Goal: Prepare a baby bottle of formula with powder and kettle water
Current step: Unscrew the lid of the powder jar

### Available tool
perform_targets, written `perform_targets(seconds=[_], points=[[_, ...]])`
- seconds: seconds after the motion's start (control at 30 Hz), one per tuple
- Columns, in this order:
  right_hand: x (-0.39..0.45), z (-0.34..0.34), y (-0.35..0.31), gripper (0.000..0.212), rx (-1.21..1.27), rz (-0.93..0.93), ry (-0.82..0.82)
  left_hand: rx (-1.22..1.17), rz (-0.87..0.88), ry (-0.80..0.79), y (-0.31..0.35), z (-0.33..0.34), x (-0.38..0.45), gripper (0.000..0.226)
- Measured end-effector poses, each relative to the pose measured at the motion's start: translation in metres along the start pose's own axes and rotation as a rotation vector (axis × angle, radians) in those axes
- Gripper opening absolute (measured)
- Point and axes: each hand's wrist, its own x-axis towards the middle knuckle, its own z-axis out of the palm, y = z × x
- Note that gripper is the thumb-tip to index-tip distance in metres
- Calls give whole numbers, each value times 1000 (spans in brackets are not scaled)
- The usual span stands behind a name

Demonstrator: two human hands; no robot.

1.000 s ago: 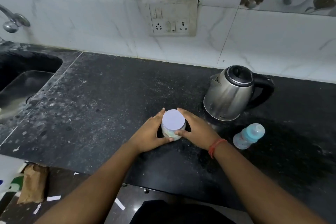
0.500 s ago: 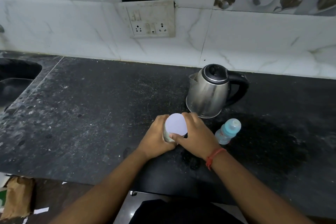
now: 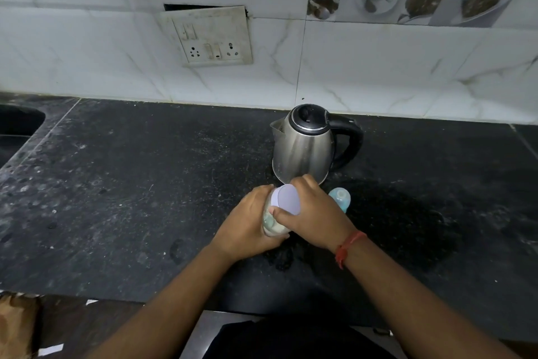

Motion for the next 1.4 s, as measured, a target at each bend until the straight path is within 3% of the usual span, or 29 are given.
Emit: perform_targets(seconds=[0.37,0.53,0.73,0.83,1.03,1.13,1.27,1.4], points=[[18,-31,5,58,-7,-227,-63,49,-81,53,33,-24,1,74],[19,-41,2,63,-16,-335,-140,-44,-119,-88,33,-41,0,94],[21,-31,-20,57,-367,-173,40,-92,-113,14,42,-35,4,78],[22,-26,-23,51,-314,-168,102,-152,-147,8,41,-35,2,88],[22,-36,-19,62,-187,-273,134,-186,-122,-62,46,-45,11,82],[22,-46,-17,55,-92,-385,75,-324,-120,-169,46,-53,13,85],[26,-58,-21,42,44,-558,-154,-572,-68,-395,43,-60,11,87],[33,-70,-16,57,9,-473,-284,-496,-142,-292,37,-58,12,101]])
